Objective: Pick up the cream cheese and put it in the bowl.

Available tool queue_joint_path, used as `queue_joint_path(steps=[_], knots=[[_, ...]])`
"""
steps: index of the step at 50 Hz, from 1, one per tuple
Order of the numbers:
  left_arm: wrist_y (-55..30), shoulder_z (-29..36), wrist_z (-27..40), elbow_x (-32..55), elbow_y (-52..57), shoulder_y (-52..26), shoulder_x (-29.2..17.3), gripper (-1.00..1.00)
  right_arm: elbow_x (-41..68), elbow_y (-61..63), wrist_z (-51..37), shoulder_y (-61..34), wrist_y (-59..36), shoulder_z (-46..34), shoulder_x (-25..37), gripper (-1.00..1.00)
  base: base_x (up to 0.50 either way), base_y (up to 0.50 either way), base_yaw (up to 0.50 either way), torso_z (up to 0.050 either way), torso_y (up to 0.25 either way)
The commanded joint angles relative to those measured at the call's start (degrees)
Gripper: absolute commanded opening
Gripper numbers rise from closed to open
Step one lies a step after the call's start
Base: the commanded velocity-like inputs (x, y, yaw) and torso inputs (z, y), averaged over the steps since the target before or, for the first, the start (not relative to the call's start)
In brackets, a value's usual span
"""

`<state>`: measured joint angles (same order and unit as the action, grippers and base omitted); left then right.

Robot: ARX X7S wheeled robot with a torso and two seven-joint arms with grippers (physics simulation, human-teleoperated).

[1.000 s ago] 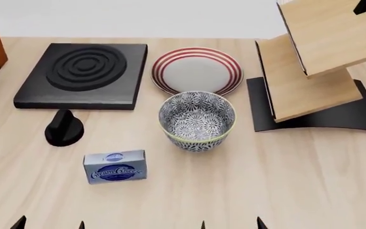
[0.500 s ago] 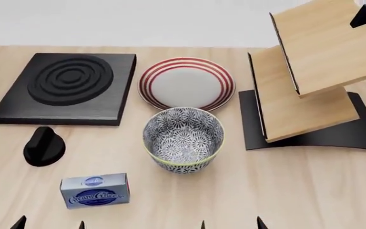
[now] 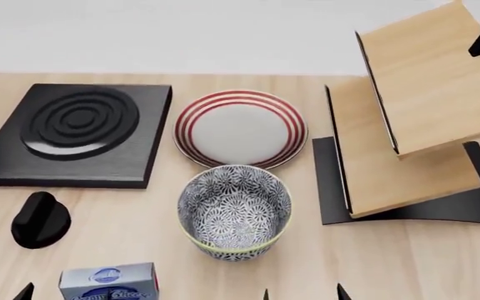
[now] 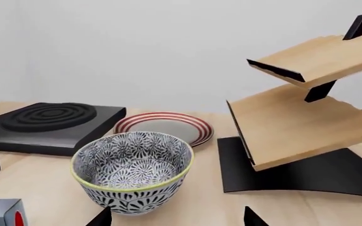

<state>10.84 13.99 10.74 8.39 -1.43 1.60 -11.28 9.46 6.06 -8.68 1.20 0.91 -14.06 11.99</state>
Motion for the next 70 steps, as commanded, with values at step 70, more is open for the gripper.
queue_joint_path(steps=[70], knots=[[1.1, 2.3, 2.5, 1.4, -0.2, -0.3, -1.8, 1.0, 1.1, -0.2, -2.5, -0.4, 1.1, -2.4, 2.0, 1.0, 0.2, 0.0, 0.0, 0.0, 0.0]])
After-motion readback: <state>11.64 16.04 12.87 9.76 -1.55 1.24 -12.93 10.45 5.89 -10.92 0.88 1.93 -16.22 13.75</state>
